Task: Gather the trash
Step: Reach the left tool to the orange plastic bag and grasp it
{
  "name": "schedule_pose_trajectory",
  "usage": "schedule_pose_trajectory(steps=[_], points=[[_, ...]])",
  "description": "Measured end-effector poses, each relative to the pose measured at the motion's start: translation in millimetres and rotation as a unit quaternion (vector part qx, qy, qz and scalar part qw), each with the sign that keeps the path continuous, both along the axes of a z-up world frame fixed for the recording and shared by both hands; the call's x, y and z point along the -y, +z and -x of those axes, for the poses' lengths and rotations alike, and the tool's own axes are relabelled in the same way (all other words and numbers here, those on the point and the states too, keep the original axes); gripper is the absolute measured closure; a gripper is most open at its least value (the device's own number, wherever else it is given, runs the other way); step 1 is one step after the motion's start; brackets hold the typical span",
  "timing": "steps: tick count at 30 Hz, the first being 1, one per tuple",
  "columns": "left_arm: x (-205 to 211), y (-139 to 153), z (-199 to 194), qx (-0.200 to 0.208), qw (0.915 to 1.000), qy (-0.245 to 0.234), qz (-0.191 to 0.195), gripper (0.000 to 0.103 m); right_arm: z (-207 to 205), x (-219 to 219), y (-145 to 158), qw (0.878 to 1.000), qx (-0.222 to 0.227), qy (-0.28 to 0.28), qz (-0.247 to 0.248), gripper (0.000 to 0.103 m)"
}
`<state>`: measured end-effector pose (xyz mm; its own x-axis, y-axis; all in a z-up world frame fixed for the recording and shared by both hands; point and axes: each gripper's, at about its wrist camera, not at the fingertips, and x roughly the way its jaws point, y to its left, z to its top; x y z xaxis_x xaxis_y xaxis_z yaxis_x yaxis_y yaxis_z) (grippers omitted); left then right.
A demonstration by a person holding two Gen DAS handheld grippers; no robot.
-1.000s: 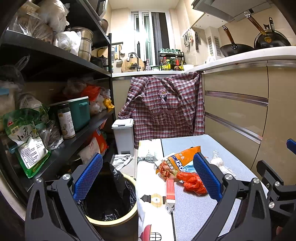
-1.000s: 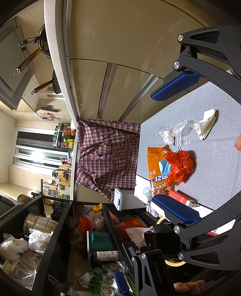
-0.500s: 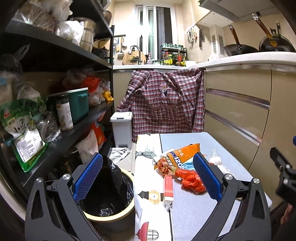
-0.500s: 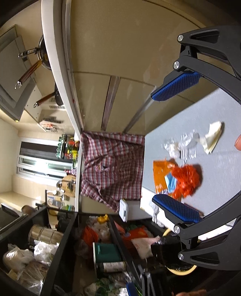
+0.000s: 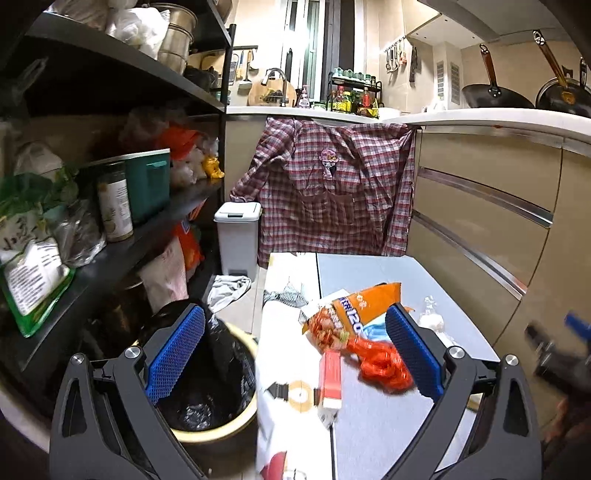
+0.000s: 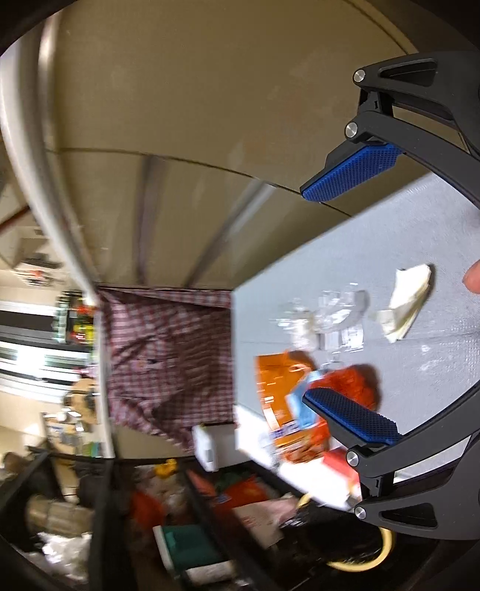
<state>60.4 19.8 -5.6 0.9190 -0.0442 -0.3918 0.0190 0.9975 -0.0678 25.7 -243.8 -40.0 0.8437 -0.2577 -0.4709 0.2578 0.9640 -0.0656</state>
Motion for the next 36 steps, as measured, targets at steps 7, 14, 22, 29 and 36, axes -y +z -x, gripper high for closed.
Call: schedule_pose_trajectory(steps=[7, 14, 22, 29, 36], points=[[24.8, -39.0, -36.3, -0.003, 1.0, 0.0, 0.005, 0.008, -34.5, 5.9, -62.5, 0.996, -0.088, -0.012, -0.008, 0.005], [40.8, -70.9, -56.8, -0.012, 0.9993, -0.034, -0.004, 0.008, -63.7, 10.3, -109.0, 0.988, -0.143, -0.038, -0.042, 0.013], [44.9, -98.5, -76.5, -0.059, 0.9966, -0.056, 0.014, 0.008, -67.4, 4.2, -121.5, 0.982, -0.182, -0.007, -0.056, 0.102], [78.4, -114.9, -94.2, -0.09, 0.9911, -0.097, 0.006, 0.015, -54.5, 14.7, -84.8, 0.99, -0.119, -0.029, -0.064, 0.102], [110.9, -135.0, -111.8, -0.13, 0.9821, -0.135, 0.019, 0.018, -58.5, 28.9, -76.2, 0.989, -0.107, -0.038, -0.095, 0.102]])
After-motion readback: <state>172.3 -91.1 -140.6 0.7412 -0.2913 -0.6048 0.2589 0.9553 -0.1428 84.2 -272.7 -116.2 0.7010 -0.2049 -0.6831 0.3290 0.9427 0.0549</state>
